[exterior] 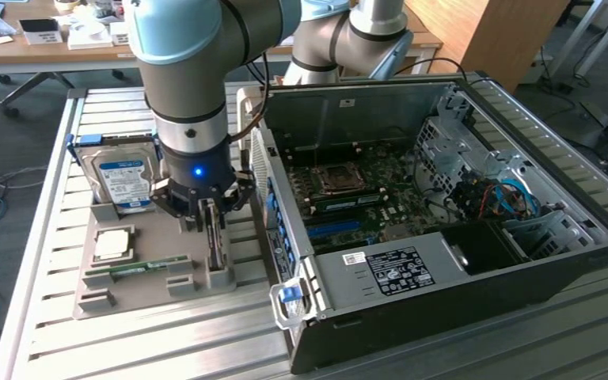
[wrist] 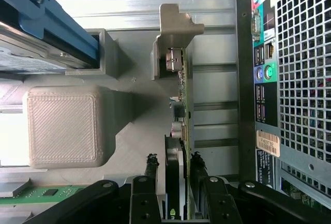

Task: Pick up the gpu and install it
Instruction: 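Pick up the gpu and move the gpu toward the slot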

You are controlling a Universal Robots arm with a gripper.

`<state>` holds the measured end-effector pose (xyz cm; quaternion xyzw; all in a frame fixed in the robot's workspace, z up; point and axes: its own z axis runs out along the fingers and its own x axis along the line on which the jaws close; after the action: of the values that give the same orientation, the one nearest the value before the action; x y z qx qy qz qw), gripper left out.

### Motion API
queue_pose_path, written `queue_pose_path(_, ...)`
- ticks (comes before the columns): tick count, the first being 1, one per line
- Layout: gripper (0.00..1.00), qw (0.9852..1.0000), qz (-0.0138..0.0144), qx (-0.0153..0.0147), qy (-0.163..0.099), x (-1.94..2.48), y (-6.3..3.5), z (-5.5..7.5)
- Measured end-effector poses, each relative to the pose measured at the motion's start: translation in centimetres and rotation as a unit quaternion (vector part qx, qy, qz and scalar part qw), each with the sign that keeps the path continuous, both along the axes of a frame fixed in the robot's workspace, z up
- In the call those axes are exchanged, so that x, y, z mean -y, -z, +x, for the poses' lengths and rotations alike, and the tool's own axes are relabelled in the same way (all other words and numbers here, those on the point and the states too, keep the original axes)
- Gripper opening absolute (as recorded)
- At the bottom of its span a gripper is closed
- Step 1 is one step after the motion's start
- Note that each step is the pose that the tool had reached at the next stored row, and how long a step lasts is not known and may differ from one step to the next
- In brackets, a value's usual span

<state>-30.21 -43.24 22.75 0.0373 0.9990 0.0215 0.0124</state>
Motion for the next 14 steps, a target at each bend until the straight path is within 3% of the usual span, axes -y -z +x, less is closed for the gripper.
queue_pose_path(14, 0.39, 1.0000, 0.0001, 0.0001, 0.000, 0.68, 0.01, 0.02)
